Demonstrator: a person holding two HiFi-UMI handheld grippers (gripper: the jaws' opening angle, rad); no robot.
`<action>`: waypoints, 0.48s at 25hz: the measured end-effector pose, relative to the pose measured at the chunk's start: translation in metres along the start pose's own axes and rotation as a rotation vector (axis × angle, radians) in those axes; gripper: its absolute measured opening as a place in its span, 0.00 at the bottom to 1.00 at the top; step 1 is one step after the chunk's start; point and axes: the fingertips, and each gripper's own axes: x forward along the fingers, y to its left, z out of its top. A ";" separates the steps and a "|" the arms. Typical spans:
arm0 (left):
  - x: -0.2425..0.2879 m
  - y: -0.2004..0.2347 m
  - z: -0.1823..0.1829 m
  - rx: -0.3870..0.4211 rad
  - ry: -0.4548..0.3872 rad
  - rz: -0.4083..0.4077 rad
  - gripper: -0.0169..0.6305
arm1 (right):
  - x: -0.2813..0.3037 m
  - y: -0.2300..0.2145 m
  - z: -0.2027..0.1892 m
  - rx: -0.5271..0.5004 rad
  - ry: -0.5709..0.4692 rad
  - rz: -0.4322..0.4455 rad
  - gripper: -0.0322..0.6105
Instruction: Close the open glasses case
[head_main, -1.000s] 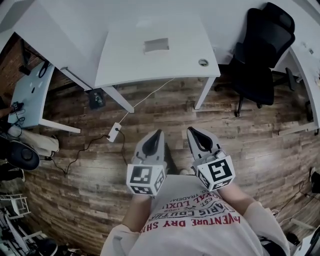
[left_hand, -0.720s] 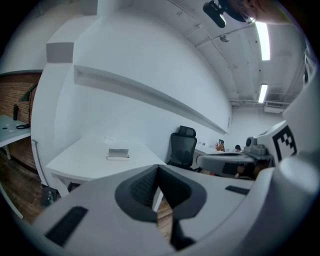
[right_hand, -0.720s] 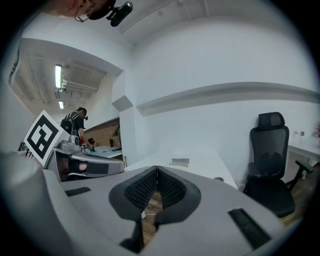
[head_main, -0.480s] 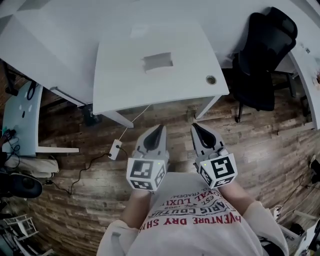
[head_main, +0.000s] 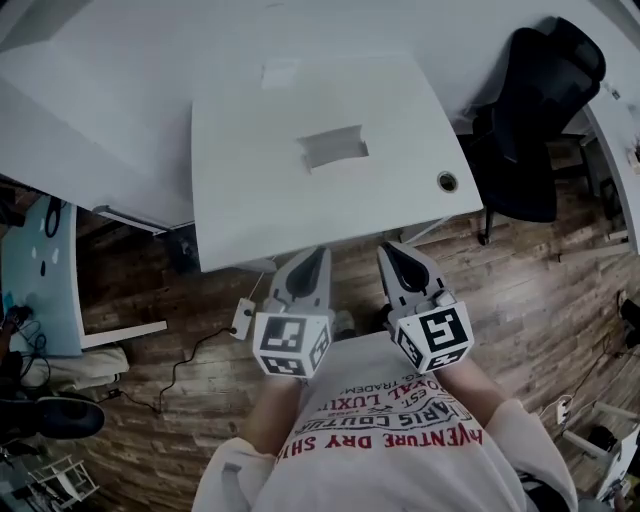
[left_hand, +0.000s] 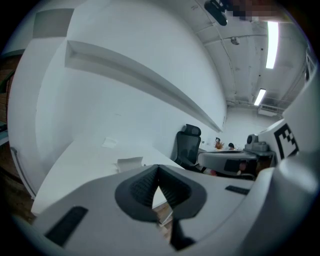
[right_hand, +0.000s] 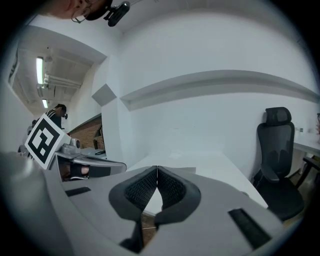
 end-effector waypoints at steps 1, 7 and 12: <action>0.005 0.007 -0.001 -0.007 0.007 0.001 0.02 | 0.008 -0.002 0.000 -0.001 0.008 -0.002 0.07; 0.043 0.034 -0.003 -0.047 0.042 0.018 0.02 | 0.050 -0.026 0.001 0.000 0.048 0.002 0.07; 0.087 0.061 0.004 -0.053 0.072 0.061 0.02 | 0.103 -0.056 0.004 -0.016 0.076 0.039 0.07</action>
